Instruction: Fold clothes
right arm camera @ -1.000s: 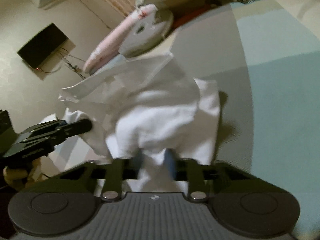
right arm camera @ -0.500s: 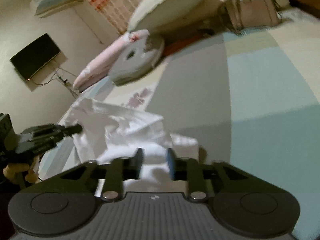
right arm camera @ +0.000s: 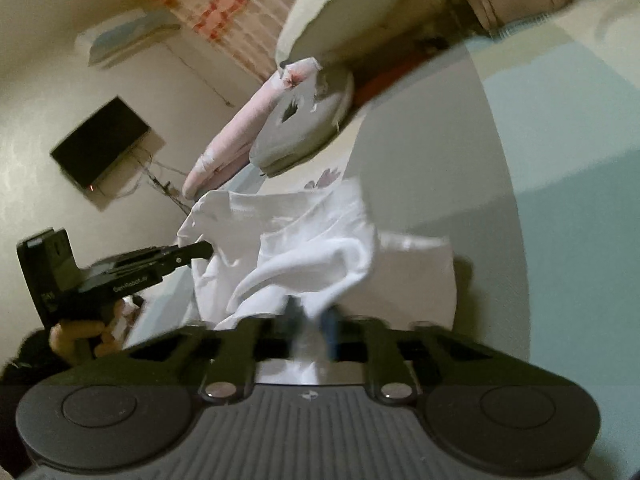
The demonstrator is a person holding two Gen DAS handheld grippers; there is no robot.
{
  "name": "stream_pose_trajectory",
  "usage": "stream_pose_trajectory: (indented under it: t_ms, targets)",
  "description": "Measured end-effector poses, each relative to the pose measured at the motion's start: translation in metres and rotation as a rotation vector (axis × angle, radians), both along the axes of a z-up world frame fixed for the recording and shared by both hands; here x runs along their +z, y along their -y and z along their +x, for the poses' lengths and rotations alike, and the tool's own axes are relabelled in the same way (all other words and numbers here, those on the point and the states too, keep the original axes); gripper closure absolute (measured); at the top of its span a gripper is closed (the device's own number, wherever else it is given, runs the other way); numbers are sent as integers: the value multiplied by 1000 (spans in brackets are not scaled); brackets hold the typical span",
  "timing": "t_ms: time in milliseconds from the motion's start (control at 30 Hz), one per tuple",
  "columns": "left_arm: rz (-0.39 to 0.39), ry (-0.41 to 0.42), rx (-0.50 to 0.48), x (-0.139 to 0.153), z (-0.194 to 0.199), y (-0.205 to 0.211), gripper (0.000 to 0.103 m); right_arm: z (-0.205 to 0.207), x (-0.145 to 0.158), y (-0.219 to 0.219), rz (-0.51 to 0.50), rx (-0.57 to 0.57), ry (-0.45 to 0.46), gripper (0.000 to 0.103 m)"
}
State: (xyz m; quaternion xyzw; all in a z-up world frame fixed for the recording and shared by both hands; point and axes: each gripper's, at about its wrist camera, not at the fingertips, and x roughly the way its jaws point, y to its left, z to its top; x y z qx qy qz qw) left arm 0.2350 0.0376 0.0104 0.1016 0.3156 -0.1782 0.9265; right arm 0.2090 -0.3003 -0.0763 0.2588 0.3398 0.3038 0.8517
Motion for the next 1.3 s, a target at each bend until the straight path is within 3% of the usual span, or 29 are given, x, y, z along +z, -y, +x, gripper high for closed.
stream_pose_trajectory:
  t_ms: [333,700,867,1033,1100,1167,1233,1300]
  targets:
    - [50,10,11,3,52,-6,99,69,53,10,-352,-65,139,95]
    - [108,-22,74,-15,151,-9,100,189,47,5,-605,-140,124,95]
    - [87,-47,135,-32,202,-18,100,239,38,5,-660,-174,112,95]
    - [96,-135,165,-69,239,-17,98,278,14,-7,-693,-166,47,95]
    - [97,-169,183,-84,246,-16,92,287,-1,-10,-691,-149,13,95]
    - [99,-202,202,-100,254,-16,91,287,-11,-13,-689,-137,-17,94]
    - [109,-181,190,-100,249,-14,90,283,-17,-13,-675,-125,-35,88]
    - [124,-181,171,-93,239,-13,82,273,-12,-9,-659,-126,-35,81]
